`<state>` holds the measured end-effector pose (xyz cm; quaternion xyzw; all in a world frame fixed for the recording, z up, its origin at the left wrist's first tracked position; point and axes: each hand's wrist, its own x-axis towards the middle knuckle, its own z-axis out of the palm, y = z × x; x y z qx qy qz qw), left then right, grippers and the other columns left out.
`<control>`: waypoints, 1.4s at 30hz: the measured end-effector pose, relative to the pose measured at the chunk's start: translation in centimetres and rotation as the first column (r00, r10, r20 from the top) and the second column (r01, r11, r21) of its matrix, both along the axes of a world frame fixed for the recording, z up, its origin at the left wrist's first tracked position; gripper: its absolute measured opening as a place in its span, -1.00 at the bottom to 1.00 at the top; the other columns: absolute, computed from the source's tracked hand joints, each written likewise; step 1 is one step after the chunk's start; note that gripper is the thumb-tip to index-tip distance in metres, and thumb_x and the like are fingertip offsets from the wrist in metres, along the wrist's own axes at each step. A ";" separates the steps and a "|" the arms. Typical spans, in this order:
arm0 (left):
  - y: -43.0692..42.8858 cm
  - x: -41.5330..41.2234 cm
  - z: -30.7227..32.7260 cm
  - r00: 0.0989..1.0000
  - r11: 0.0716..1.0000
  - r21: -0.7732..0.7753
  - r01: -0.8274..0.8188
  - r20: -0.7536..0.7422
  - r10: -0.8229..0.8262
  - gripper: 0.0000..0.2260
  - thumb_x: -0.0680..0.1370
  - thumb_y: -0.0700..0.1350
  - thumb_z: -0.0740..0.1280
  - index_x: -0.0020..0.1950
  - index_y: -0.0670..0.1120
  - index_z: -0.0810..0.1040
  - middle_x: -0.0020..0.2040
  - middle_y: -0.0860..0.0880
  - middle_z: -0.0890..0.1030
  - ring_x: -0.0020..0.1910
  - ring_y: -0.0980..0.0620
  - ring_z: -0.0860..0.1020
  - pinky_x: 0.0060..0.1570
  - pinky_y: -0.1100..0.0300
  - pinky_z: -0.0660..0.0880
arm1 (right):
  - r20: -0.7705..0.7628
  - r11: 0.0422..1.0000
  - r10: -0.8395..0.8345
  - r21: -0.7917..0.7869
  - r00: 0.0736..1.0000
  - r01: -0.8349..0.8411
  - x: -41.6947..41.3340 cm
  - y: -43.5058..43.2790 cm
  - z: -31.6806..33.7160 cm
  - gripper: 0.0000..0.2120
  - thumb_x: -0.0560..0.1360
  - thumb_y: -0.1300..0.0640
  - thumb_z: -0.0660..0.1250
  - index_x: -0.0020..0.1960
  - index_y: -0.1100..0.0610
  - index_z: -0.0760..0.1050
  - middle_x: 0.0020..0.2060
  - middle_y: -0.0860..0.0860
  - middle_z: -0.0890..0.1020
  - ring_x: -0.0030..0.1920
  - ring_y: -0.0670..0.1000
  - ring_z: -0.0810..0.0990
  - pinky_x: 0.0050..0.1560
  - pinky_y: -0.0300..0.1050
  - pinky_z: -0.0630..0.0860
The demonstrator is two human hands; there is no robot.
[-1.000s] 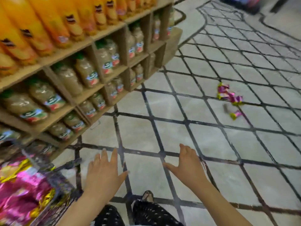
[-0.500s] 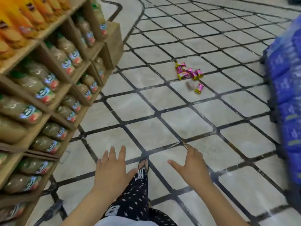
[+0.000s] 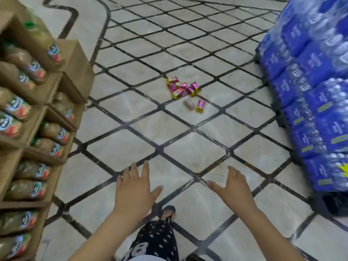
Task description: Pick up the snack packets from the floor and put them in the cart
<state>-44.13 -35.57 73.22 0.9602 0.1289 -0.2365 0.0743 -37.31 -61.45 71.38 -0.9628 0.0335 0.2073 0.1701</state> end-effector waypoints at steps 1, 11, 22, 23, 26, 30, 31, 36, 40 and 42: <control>0.7 1.2 0.2 1.000 1.000 0.003 0.002 0.011 -0.003 -0.22 0.56 0.37 0.00 0.60 -0.04 -0.18 0.60 -0.19 0.02 0.56 -0.19 0.06 0.50 -0.08 0.11 | -0.002 1.000 -0.025 0.011 1.000 0.025 1.0 0.7 0.1 -0.05 0.43 -0.34 0.32 0.54 0.25 0.08 0.43 0.17 0.33 0.43 0.14 0.26 0.38 -0.02 0.29; 4.9 13.2 2.1 0.998 0.998 0.005 0.055 -0.024 -0.055 -0.22 0.56 0.38 -0.02 0.60 -0.02 -0.21 0.60 -0.18 -0.02 0.57 -0.19 0.02 0.51 -0.08 0.08 | -0.011 0.994 -0.104 -0.019 0.995 0.104 12.0 3.7 1.0 -0.08 0.44 -0.32 0.32 0.52 0.28 0.13 0.44 0.20 0.33 0.44 0.18 0.26 0.35 0.01 0.32; 7.4 33.7 0.4 0.997 0.997 0.013 0.076 0.011 -0.076 -0.23 0.56 0.37 0.02 0.61 -0.02 -0.14 0.59 -0.19 0.05 0.56 -0.19 0.06 0.49 -0.10 0.14 | -0.042 0.983 -0.183 0.017 0.982 0.184 33.2 5.9 -1.6 -0.12 0.43 -0.33 0.33 0.47 0.28 0.21 0.35 0.20 0.43 0.37 0.19 0.34 0.32 0.04 0.37; 7.7 35.6 0.6 0.997 0.997 0.009 0.083 0.004 -0.083 -0.23 0.56 0.37 0.01 0.61 -0.02 -0.15 0.59 -0.18 0.04 0.56 -0.19 0.05 0.49 -0.09 0.13 | -0.037 0.981 -0.193 0.027 0.981 0.194 35.3 6.3 -1.6 -0.12 0.42 -0.33 0.34 0.46 0.28 0.23 0.33 0.19 0.44 0.35 0.18 0.36 0.31 0.05 0.39; 8.5 40.4 1.1 0.994 0.994 0.021 0.108 0.000 -0.108 -0.23 0.56 0.37 0.02 0.61 -0.02 -0.14 0.59 -0.19 0.04 0.56 -0.19 0.06 0.48 -0.11 0.13 | -0.031 0.978 -0.204 0.046 0.979 0.205 41.0 7.7 -1.1 -0.17 0.43 -0.31 0.36 0.40 0.28 0.28 0.28 0.20 0.47 0.31 0.19 0.39 0.23 0.05 0.42; 9.9 45.7 1.6 0.996 0.995 0.047 0.084 0.005 -0.084 -0.23 0.56 0.37 0.03 0.61 -0.02 -0.11 0.59 -0.17 0.09 0.55 -0.18 0.11 0.48 -0.09 0.16 | -0.047 0.978 -0.196 0.058 0.980 0.198 47.0 9.5 -0.5 -0.17 0.45 -0.28 0.35 0.45 0.29 0.23 0.33 0.20 0.43 0.36 0.20 0.34 0.23 0.03 0.37; 10.2 47.0 1.6 0.997 0.996 0.050 0.079 -0.005 -0.079 -0.24 0.56 0.37 0.02 0.60 -0.01 -0.13 0.59 -0.16 0.08 0.55 -0.17 0.10 0.48 -0.07 0.15 | -0.049 0.978 -0.198 0.061 0.979 0.201 48.3 9.8 -0.5 -0.16 0.45 -0.28 0.35 0.45 0.28 0.23 0.34 0.20 0.43 0.37 0.20 0.33 0.24 0.03 0.37; 11.3 53.8 0.4 0.993 0.994 0.023 0.104 -0.056 -0.103 -0.24 0.56 0.37 0.02 0.60 -0.02 -0.12 0.59 -0.17 0.08 0.55 -0.17 0.10 0.48 -0.06 0.14 | -0.096 0.967 -0.237 0.072 0.967 0.245 54.2 10.7 -2.0 -0.14 0.44 -0.29 0.36 0.47 0.28 0.21 0.38 0.21 0.39 0.39 0.20 0.32 0.31 0.03 0.34; 13.0 59.9 -2.3 0.985 0.992 -0.060 0.111 -0.125 -0.118 -0.24 0.56 0.36 0.05 0.60 -0.02 -0.11 0.59 -0.18 0.07 0.55 -0.18 0.09 0.48 -0.08 0.15 | -0.138 0.948 -0.298 0.075 0.945 0.310 59.3 11.8 -3.6 -0.15 0.44 -0.29 0.36 0.44 0.30 0.23 0.36 0.23 0.41 0.38 0.21 0.32 0.29 0.03 0.36; 13.8 63.2 -3.4 0.981 0.990 -0.091 0.112 -0.150 -0.125 -0.24 0.56 0.35 0.07 0.60 -0.01 -0.10 0.59 -0.16 0.08 0.55 -0.16 0.10 0.46 -0.06 0.17 | -0.151 0.937 -0.328 0.073 0.933 0.341 61.9 12.3 -4.2 -0.14 0.43 -0.29 0.36 0.45 0.30 0.23 0.37 0.23 0.40 0.40 0.21 0.31 0.30 0.01 0.34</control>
